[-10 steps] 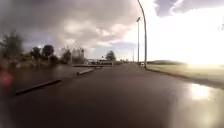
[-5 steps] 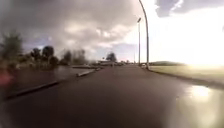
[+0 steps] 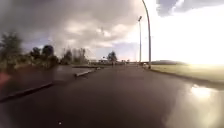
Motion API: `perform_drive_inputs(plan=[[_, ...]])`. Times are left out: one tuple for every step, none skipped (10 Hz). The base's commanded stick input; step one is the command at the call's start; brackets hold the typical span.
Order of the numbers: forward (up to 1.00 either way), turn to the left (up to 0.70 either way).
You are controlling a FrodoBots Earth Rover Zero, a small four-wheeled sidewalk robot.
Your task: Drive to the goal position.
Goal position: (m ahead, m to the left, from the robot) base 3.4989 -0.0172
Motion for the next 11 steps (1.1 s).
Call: perform_drive_inputs(plan=[[0.70,-0.14],[0.70,-0.14],[0.70,-0.14],[0.70,-0.14],[0.70,-0.14],[0.70,-0.14],[0.70,-0.14],[0.70,-0.14],[0.70,-0.14],[0.70,-0.14],[0.70,-0.14]])
